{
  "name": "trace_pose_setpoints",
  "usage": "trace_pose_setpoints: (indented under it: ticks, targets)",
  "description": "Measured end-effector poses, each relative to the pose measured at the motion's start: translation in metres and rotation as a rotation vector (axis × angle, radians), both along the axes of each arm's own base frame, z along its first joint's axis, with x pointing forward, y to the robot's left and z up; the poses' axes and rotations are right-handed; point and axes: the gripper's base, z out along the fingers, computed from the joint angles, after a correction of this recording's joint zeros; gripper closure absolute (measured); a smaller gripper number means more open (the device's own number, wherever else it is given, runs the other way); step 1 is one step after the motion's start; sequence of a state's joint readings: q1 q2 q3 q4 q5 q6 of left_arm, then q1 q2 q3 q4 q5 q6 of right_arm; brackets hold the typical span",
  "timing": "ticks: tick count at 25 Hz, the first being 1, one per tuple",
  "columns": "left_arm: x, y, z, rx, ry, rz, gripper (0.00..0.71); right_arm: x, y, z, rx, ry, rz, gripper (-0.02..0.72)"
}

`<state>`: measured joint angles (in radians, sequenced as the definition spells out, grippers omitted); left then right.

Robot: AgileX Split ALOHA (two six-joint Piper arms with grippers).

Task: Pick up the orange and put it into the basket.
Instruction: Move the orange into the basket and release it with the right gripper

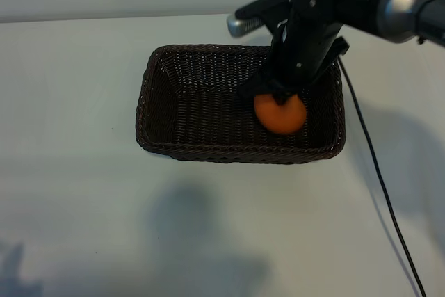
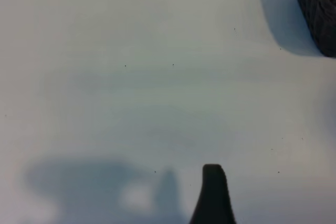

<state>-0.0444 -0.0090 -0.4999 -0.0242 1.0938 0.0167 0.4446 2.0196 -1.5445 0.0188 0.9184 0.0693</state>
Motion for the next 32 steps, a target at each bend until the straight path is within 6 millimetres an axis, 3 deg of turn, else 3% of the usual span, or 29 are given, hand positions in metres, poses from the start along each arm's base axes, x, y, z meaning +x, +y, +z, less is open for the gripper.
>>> trace_pose_setpoints:
  ticks: [4, 13, 15, 17, 23, 26, 32]
  targets:
    - [0.0, 0.0, 0.0, 0.001, 0.0, -0.001, 0.146, 0.002, 0.001, -0.015, -0.015, 0.029, 0.003, 0.615]
    - [0.0, 0.0, 0.0, 0.003, 0.0, -0.002, 0.146, 0.004, 0.002, -0.024, -0.023, 0.038, 0.018, 0.601]
    - [0.0, 0.0, 0.0, 0.003, 0.0, -0.002, 0.146, 0.004, 0.002, -0.024, -0.023, 0.039, 0.018, 0.551]
    - [0.0, 0.0, 0.0, 0.003, 0.0, -0.002, 0.146, 0.004, 0.002, -0.024, -0.021, 0.041, 0.012, 0.455]
    - [0.0, 0.0, 0.0, 0.002, 0.0, -0.001, 0.146, 0.002, 0.001, -0.025, -0.032, 0.076, -0.008, 0.055]
    - [0.0, 0.0, 0.0, 0.002, 0.0, -0.001, 0.146, 0.001, 0.001, -0.025, -0.036, 0.088, -0.015, 0.001]
    - [0.0, 0.0, 0.0, 0.002, 0.0, -0.001, 0.147, -0.002, 0.0, -0.005, -0.02, 0.07, -0.02, 0.043]
